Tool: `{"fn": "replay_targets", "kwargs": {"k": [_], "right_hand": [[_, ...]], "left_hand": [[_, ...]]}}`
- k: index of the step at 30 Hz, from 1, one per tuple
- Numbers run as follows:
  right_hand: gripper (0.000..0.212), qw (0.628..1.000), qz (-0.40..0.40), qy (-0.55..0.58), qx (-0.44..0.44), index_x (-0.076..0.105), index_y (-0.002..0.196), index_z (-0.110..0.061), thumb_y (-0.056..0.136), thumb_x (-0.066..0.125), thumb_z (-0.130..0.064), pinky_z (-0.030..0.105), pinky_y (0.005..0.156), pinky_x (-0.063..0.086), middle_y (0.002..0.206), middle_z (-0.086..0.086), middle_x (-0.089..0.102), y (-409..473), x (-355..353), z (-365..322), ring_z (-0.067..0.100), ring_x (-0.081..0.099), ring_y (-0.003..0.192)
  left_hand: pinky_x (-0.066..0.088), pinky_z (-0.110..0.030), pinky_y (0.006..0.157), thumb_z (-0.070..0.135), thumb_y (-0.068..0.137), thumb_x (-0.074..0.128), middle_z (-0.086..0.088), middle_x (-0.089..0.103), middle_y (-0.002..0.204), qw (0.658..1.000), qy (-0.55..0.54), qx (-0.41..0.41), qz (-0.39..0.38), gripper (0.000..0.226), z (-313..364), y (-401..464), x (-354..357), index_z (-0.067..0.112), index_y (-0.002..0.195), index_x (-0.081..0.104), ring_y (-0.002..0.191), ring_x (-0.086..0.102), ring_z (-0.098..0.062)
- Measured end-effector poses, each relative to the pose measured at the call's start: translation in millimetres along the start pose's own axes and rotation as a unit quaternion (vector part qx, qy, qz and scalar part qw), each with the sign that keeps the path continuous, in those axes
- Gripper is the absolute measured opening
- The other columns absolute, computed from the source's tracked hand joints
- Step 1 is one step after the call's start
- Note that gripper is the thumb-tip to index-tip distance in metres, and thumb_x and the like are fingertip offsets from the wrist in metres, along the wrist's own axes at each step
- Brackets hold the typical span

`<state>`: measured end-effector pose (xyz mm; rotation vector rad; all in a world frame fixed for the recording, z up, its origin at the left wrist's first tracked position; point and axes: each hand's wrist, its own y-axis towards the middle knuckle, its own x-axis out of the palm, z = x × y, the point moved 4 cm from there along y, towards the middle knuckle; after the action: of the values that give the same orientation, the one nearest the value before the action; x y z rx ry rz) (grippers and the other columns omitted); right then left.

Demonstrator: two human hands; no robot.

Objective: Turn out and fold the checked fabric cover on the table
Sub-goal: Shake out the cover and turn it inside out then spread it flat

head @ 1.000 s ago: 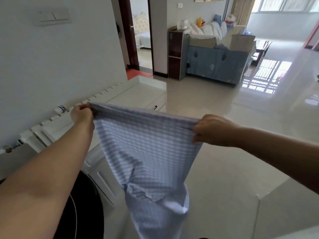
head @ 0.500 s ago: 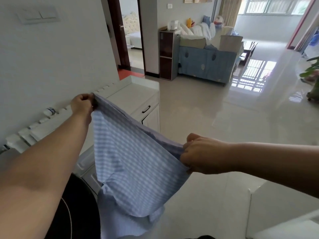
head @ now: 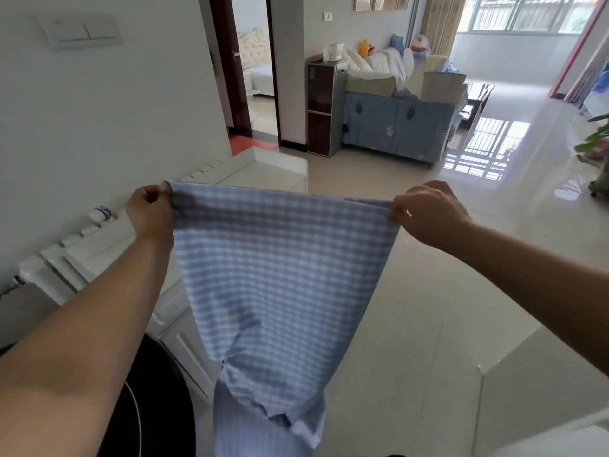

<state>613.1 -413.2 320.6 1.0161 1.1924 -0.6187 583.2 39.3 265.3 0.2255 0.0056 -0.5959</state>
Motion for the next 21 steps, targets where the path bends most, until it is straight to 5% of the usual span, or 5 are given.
{"fn": "replay_targets", "kwargs": {"k": [6, 8, 11, 18, 21], "right_hand": [[0.036, 0.994, 0.066, -0.089, -0.024, 0.059, 0.109, -0.014, 0.091, 0.052, -0.044, 0.048, 0.106, 0.024, 0.086, 0.006, 0.072, -4, 18, 3, 0.028, 0.067, 0.091], [0.052, 0.993, 0.048, -0.107, -0.023, 0.053, 0.122, -0.012, 0.086, 0.058, -0.049, 0.047, 0.105, 0.026, 0.087, 0.009, 0.072, -5, 25, 1, 0.030, 0.067, 0.093], [0.035, 0.990, 0.016, -0.143, -0.007, 0.063, 0.101, -0.016, 0.089, 0.054, -0.048, 0.042, 0.099, 0.030, 0.088, 0.006, 0.070, -3, 36, 6, 0.027, 0.062, 0.090], [0.038, 0.958, -0.132, -0.181, 0.179, 0.062, 0.116, -0.009, 0.086, 0.061, -0.033, 0.043, 0.094, 0.041, 0.119, 0.013, 0.044, 7, 56, 45, 0.030, 0.044, 0.110], [0.068, 0.974, -0.144, -0.026, 0.175, 0.044, 0.132, -0.013, 0.079, 0.068, -0.048, 0.049, 0.107, 0.031, 0.137, 0.011, 0.039, 11, 61, 30, 0.031, 0.039, 0.125]], "left_hand": [[0.044, -0.026, 0.054, 0.015, 0.093, 0.056, -0.001, 0.056, 0.075, 0.986, -0.106, -0.075, -0.100, 0.019, -15, -5, 0, 0.019, 0.074, 0.058, 0.067, 0.052, -0.015], [0.043, -0.026, 0.054, 0.009, 0.094, 0.053, -0.003, 0.055, 0.074, 0.982, -0.120, -0.084, -0.118, 0.023, -17, -11, 0, 0.017, 0.073, 0.058, 0.065, 0.051, -0.014], [0.045, -0.027, 0.059, 0.009, 0.095, 0.054, -0.002, 0.057, 0.078, 0.980, -0.113, -0.080, -0.146, 0.023, -13, -22, 5, 0.017, 0.074, 0.059, 0.071, 0.053, -0.016], [0.051, -0.031, 0.068, 0.020, 0.093, 0.060, -0.001, 0.063, 0.083, 0.975, -0.077, -0.032, -0.205, 0.016, 17, -69, 37, 0.016, 0.077, 0.063, 0.077, 0.059, -0.017], [0.054, -0.031, 0.071, 0.021, 0.091, 0.063, -0.001, 0.066, 0.082, 0.970, -0.059, -0.022, -0.235, 0.014, 33, -101, 61, 0.016, 0.078, 0.065, 0.079, 0.061, -0.018]]}}
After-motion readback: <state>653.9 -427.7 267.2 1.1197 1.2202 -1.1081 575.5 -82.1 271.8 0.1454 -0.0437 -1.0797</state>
